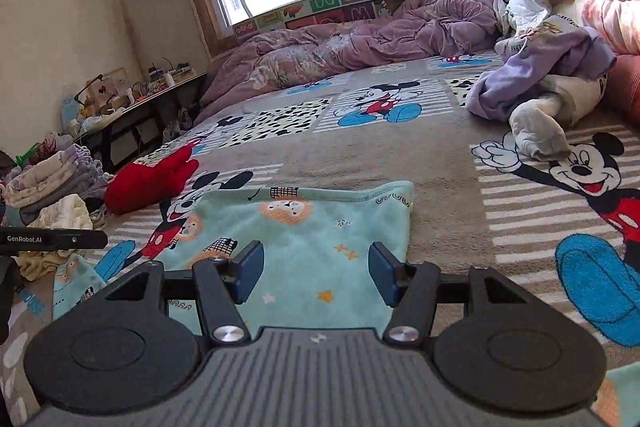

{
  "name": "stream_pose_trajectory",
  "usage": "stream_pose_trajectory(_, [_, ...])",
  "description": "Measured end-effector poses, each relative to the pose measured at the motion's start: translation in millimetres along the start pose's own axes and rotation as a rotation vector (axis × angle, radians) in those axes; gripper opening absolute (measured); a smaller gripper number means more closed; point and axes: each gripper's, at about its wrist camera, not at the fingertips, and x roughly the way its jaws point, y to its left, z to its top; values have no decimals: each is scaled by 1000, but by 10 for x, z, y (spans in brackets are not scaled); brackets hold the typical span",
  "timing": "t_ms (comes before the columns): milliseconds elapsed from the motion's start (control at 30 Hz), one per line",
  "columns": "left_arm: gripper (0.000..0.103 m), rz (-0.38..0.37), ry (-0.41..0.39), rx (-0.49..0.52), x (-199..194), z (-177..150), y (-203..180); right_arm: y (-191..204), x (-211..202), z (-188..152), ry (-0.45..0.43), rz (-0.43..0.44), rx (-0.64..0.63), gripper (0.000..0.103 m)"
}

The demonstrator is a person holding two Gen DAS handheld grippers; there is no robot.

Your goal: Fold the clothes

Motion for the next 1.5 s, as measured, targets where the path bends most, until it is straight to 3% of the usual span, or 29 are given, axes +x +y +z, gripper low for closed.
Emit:
stream_pose_trajectory(200, [37,-8,95,-72,799,339,368,-456,676,328,82,-44,77,66])
stream_pose_trajectory(433, [36,-96,137,-102,1283,447,504,-838,1248,243,169,19,160,66])
stream_pose_trajectory(500, [5,-110,126,-107,1292,458,523,-856,1302,217,174,27,162,66])
stream_pose_trajectory(600, [5,-175,43,-213,1143,552,666,-852,1380,202,192,-20,124,53])
stream_pose_trajectory(700, [5,-141,144,-164,1425,486,680,-810,1420,157,208,-50,59,52])
stream_pose_trajectory(733, [6,-126,170,-144,1494,461,679,-788,1421,157,208,-56,43,52])
stream_pose_trajectory(767, [17,-105,154,-122,1463,455,676,-766,1423,157,208,-63,27,53])
stream_pose_trajectory(867, [37,-54,98,-107,1316,481,696,-808,1417,170,198,-63,42,51])
stream_pose_trajectory(967, [37,-45,39,-80,1150,530,668,-882,1383,219,165,-76,83,50])
stream_pose_trajectory(1033, [37,-86,16,-40,1070,568,563,-888,1361,261,136,-82,79,51])
stream_pose_trajectory(1133, [37,-86,52,-20,1179,565,442,-928,1366,303,114,-73,97,51])
stream_pose_trajectory(1200, [40,-90,103,-69,1353,512,487,-1021,1457,287,144,-27,164,50])
stream_pose_trajectory(1233, [40,-77,117,-86,1414,484,517,-1067,1494,253,158,6,200,45])
stream_pose_trajectory(1267, [30,-52,124,-92,1460,451,543,-1082,1514,221,165,21,203,39])
stream_pose_trajectory(1300, [8,-34,124,-96,1477,430,567,-1087,1516,209,165,19,194,27])
stream_pose_trajectory(1333, [6,-28,106,-97,1427,436,585,-1108,1495,213,154,18,207,20])
stream_pose_trajectory(1500, [9,6,112,-40,1363,432,638,-1134,1503,179,147,-41,192,22])
